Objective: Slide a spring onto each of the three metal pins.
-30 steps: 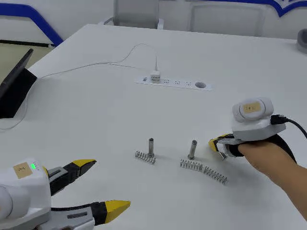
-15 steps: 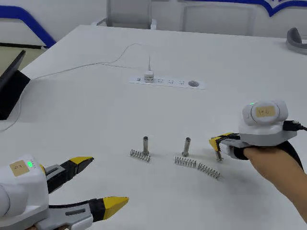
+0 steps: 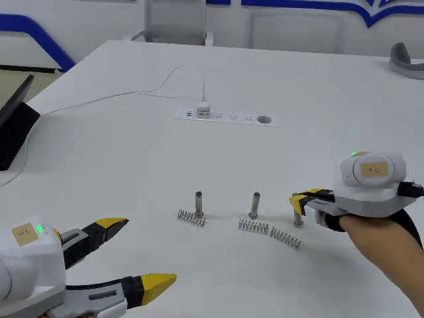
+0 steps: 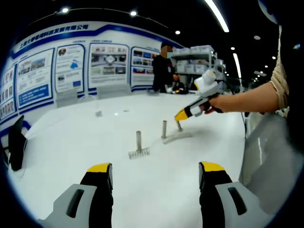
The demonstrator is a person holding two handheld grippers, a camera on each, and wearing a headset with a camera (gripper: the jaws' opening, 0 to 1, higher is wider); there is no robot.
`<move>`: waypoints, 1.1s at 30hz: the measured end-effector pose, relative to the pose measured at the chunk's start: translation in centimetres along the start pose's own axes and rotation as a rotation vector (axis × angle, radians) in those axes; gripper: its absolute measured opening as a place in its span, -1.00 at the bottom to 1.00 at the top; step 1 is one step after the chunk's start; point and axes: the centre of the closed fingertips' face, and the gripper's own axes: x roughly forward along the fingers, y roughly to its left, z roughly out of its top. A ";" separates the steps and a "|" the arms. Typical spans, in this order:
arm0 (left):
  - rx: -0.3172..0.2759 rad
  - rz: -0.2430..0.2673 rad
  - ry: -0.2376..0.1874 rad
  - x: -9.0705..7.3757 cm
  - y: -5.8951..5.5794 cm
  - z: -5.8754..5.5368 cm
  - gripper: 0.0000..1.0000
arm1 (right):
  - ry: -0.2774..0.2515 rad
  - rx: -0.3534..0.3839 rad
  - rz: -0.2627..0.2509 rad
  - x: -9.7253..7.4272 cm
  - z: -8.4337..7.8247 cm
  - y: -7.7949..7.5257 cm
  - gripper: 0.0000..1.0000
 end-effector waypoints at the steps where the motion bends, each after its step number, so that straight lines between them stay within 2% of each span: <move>1: 0.000 0.000 0.000 0.0 0.0 0.0 0.51 | 0.002 0.001 -0.002 -0.1 -0.1 0.0 -0.82; 20: 0.005 -0.008 -0.001 -0.3 -0.3 -0.1 0.51 | -0.012 -0.016 0.009 -1.4 -0.8 0.2 -0.81; 33: 0.012 -0.012 -0.006 -0.1 -0.2 -0.1 0.51 | -0.009 -0.033 0.014 -1.4 -0.8 0.2 -0.81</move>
